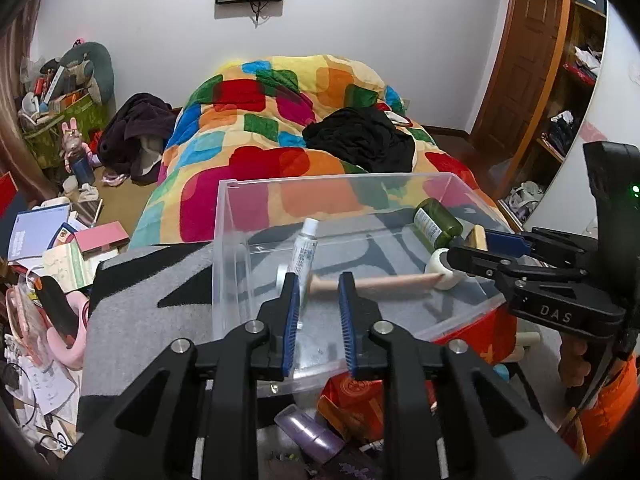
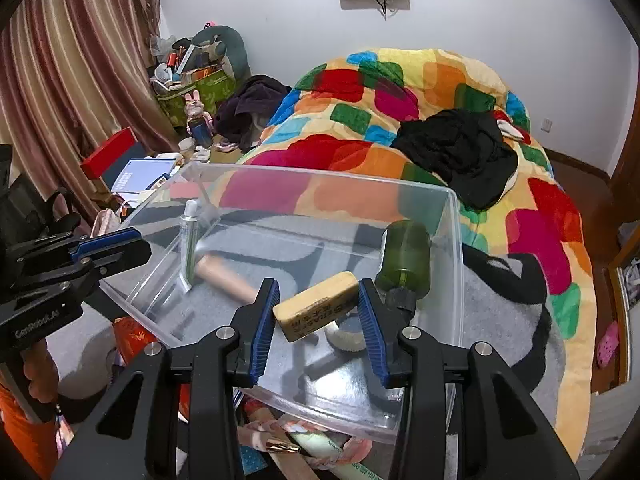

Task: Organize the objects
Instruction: 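Carry the toothpaste into the clear box while the right drops the wooden block in, then grasp the red tea box with the left gripper, then lower the red tea box into the clear box and open the left gripper, then grasp the purple spray bottle with the left gripper while the right reaches the mint-green stick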

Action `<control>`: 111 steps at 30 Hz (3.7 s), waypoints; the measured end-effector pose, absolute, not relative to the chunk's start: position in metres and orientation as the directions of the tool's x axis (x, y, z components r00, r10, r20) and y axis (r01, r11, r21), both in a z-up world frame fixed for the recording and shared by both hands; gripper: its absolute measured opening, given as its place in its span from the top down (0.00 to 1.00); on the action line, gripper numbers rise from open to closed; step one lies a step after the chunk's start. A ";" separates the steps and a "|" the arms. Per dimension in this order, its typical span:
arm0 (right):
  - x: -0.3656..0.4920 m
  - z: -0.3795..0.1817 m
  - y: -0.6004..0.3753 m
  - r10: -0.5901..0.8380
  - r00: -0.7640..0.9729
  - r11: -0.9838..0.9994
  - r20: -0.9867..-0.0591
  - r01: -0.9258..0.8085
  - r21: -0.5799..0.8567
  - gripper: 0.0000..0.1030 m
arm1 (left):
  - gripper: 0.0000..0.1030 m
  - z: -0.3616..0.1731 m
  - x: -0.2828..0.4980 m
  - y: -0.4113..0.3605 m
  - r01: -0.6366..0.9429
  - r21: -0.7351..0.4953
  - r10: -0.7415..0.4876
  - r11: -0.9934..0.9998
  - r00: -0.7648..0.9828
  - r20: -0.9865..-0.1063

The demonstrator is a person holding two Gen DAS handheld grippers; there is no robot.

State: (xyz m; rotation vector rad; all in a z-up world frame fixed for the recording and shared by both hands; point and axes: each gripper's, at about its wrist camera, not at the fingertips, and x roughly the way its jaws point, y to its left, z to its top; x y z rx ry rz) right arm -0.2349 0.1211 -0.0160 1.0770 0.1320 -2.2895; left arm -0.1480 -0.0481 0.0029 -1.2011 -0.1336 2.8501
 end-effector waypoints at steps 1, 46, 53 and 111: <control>-0.235 -0.016 0.122 -0.480 -0.485 -0.814 -0.731 0.557 0.164 0.64 | 0.72 0.004 -0.146 -0.048 -0.009 -0.095 0.074 -0.995 -0.701 -0.709; -0.154 -0.014 0.157 -0.572 -0.429 -0.720 -0.699 0.671 0.177 0.56 | 0.33 -0.030 -0.100 -0.026 -0.191 -0.223 0.293 -0.956 -0.603 -0.742; -0.165 -0.024 0.169 -0.536 -0.439 -0.769 -0.721 0.607 0.202 0.56 | 0.57 -0.014 -0.088 -0.028 -0.178 -0.211 0.275 -0.961 -0.653 -0.706; -0.169 -0.028 0.191 -0.426 -0.528 -0.829 -0.734 0.554 0.083 0.47 | 0.48 -0.028 -0.084 -0.025 -0.022 -0.072 0.069 -0.997 -0.658 -0.750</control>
